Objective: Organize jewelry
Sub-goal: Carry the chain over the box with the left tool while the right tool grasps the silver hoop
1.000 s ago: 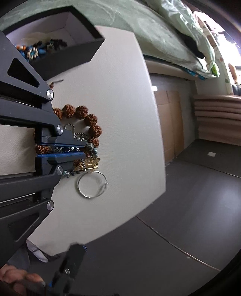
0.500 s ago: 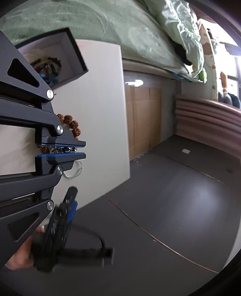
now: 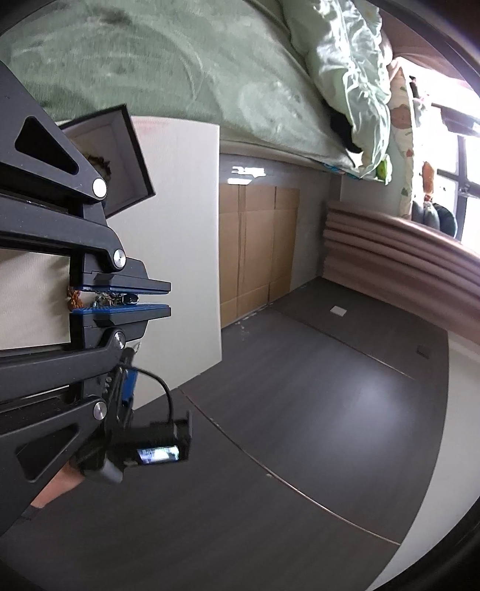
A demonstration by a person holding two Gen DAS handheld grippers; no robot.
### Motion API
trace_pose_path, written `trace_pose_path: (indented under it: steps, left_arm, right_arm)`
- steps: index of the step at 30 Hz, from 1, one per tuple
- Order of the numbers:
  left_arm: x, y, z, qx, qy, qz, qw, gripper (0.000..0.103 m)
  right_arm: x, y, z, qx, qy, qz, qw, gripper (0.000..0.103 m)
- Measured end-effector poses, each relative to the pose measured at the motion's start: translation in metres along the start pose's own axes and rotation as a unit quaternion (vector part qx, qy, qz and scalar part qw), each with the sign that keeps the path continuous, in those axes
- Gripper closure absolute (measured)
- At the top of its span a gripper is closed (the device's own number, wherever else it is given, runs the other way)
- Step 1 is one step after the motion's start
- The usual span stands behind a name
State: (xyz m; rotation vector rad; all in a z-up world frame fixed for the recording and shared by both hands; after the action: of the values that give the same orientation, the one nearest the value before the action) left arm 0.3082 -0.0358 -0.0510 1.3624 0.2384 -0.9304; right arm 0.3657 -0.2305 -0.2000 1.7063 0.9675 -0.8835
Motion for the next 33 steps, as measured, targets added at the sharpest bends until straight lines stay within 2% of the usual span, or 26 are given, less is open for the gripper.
trace_pose_path:
  steps: [3,6,7,8,11,21,28,33]
  left_arm:
    - [-0.008,0.004,0.000,0.001,0.002,0.011,0.9999,0.098]
    - [-0.013,0.009,0.002,0.007,0.007,0.017,0.9998,0.098]
    - [-0.014,0.011,0.002,0.008,0.008,0.018,0.9998,0.098]
    - [-0.015,0.013,0.003,0.009,0.010,0.019,0.9997,0.098]
    - [-0.019,0.018,0.005,0.013,0.015,0.023,0.9995,0.098]
    - [-0.049,0.042,0.014,0.034,0.036,0.045,0.9977,0.098]
    - [-0.078,0.062,0.020,0.050,0.051,0.068,0.9951,0.098]
    - [-0.102,0.074,0.025,0.062,0.067,0.086,0.9921,0.098]
  right_arm:
    - [0.008,-0.001,-0.006,-0.027,-0.023,-0.004,0.999,0.069]
    - [0.011,-0.002,-0.011,-0.056,-0.060,0.006,0.997,0.085]
    - [0.011,-0.003,-0.012,-0.066,-0.073,0.009,0.995,0.095]
    - [0.010,-0.003,-0.013,-0.070,-0.070,0.007,0.995,0.098]
    - [0.007,-0.006,-0.012,-0.065,-0.045,-0.001,0.997,0.099]
    - [-0.039,0.004,0.003,-0.009,0.045,0.045,0.998,0.100]
    - [-0.070,0.003,-0.011,0.000,0.107,0.078,0.991,0.100]
    - [-0.089,-0.002,-0.038,-0.008,0.157,0.097,0.983,0.100]
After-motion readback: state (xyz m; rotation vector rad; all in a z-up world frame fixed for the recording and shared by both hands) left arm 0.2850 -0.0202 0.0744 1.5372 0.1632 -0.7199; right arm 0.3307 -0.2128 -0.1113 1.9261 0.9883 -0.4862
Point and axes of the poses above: each gripper's, at about its wrist camera, not at the fingertips, and x roughly the way its jaws point, z to its right, y to its top, the point moved 4 cm from there along x, roughly the way its jaws point, and after that the axes turned 10 degrees about x, right-handed, at the moved point
